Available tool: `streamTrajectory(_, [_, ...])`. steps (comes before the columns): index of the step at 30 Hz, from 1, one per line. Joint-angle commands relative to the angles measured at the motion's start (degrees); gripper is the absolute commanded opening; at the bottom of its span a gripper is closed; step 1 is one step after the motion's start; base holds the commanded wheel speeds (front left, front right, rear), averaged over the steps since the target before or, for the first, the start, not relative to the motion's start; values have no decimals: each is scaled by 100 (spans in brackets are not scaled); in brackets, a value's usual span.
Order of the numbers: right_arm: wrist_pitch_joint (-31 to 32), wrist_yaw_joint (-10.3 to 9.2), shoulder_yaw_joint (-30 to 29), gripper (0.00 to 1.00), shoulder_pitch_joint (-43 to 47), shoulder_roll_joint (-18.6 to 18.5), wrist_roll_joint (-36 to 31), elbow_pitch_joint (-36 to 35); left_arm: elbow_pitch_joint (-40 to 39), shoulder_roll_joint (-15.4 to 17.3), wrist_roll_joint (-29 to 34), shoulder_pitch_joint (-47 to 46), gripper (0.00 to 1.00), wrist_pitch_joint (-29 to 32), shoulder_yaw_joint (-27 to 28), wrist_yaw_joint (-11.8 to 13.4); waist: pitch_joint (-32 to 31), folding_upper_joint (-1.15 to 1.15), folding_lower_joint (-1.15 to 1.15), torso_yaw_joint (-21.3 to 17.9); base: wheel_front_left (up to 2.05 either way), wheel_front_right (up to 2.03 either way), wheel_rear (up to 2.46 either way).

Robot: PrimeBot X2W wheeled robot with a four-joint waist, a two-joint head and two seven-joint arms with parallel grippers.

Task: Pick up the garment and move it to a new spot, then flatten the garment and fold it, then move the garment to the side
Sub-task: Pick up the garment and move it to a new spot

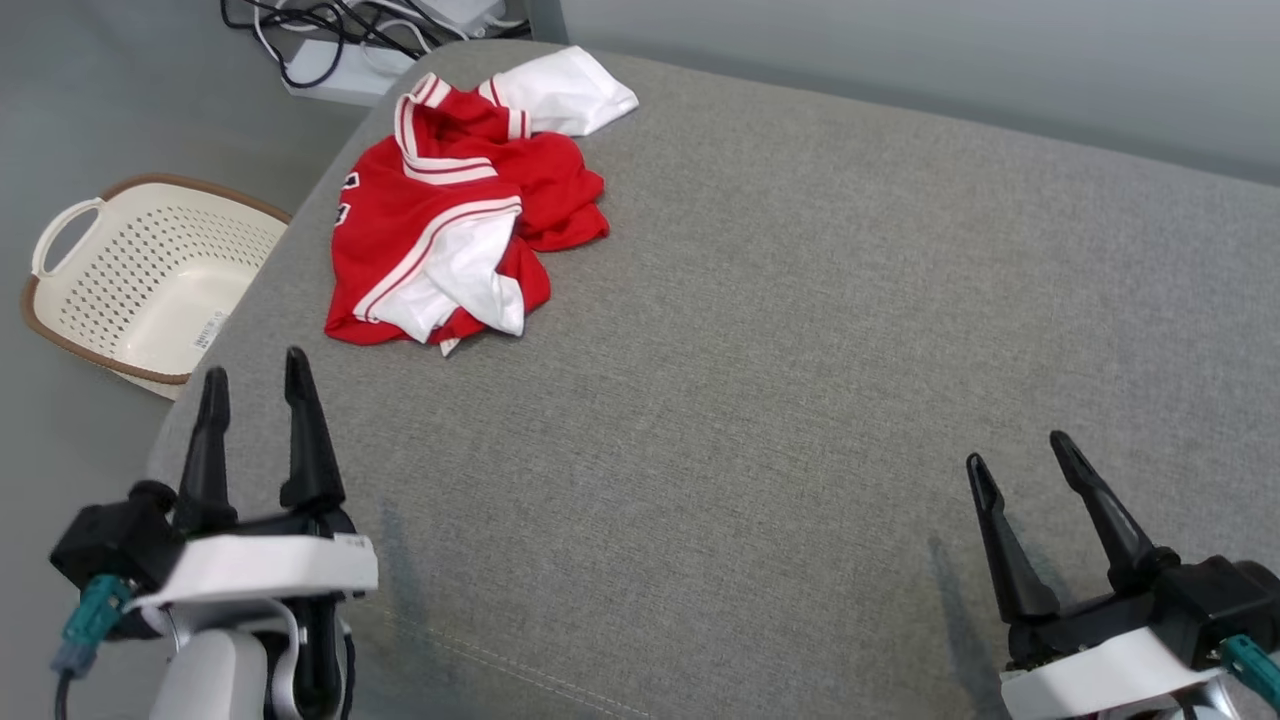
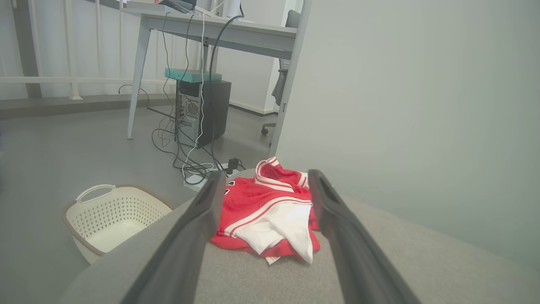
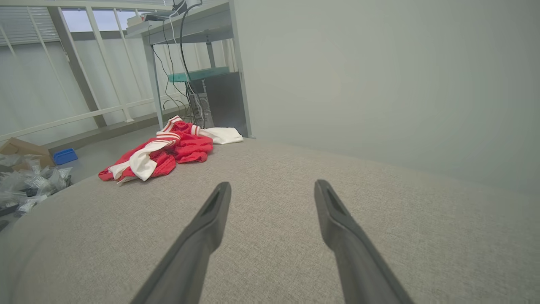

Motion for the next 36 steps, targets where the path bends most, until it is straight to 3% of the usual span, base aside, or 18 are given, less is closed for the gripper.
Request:
streamTrajectory(1, [-34,0,131,100,-217,-136,-52,-195,-32,64,-110,-488,100,-34,287,18,296,0,0,-204,0,0,0])
streamTrajectory(6, [-34,0,109,100,-341,-285,-74,-258,351,64,-171,-1077,100,-34,438,-98,603,0,0,-356,0,0,0])
streamTrajectory(15, [-34,0,156,100,-595,-517,-108,-392,2181,64,-64,-2519,100,-34,954,-508,1204,0,0,-672,0,0,0])
streamTrajectory(25, [-34,0,144,100,-771,-639,-97,-517,3917,64,-205,-3665,100,-34,1347,-789,1648,0,0,-887,0,0,0])
streamTrajectory(36, [-34,0,219,100,-906,-730,55,-674,5185,241,247,-4411,100,-34,1699,-614,2084,0,0,-1190,0,0,0])
